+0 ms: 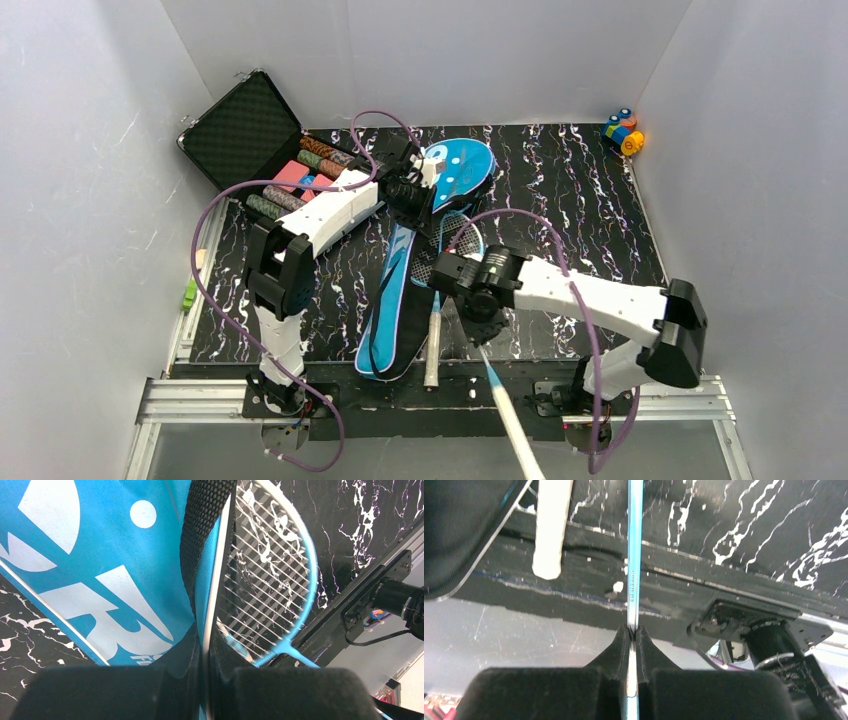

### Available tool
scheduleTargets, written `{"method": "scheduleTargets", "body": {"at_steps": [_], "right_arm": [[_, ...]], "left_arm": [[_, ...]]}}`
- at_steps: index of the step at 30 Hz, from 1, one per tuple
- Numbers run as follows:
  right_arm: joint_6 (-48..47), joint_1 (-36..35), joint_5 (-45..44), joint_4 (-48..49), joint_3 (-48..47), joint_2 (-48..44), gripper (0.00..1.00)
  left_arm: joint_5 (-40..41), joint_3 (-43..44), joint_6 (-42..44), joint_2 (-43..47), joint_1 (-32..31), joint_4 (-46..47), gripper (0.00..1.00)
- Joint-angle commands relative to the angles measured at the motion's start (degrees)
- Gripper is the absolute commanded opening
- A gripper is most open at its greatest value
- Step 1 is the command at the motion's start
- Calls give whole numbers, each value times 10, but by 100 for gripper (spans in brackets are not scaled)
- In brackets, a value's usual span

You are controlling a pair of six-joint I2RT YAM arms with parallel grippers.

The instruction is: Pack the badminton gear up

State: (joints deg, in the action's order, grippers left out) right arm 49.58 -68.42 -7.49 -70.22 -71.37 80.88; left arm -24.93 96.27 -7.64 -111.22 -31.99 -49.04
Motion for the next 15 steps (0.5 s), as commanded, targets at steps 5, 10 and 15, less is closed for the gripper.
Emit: {"method": "scheduleTargets", "body": {"at_steps": [5,10,15], "right_arm": [[-68,62,-72,67,-37,59,1],[-83,78,-108,87,-60,102,1],[-98,102,-111,137,-102,153,1]], "left_arm": [[-35,-5,8,47,-3,4,0],[-48,-6,6,48,-5,2,0],[-61,-13,4,58,-10,2,0]]}}
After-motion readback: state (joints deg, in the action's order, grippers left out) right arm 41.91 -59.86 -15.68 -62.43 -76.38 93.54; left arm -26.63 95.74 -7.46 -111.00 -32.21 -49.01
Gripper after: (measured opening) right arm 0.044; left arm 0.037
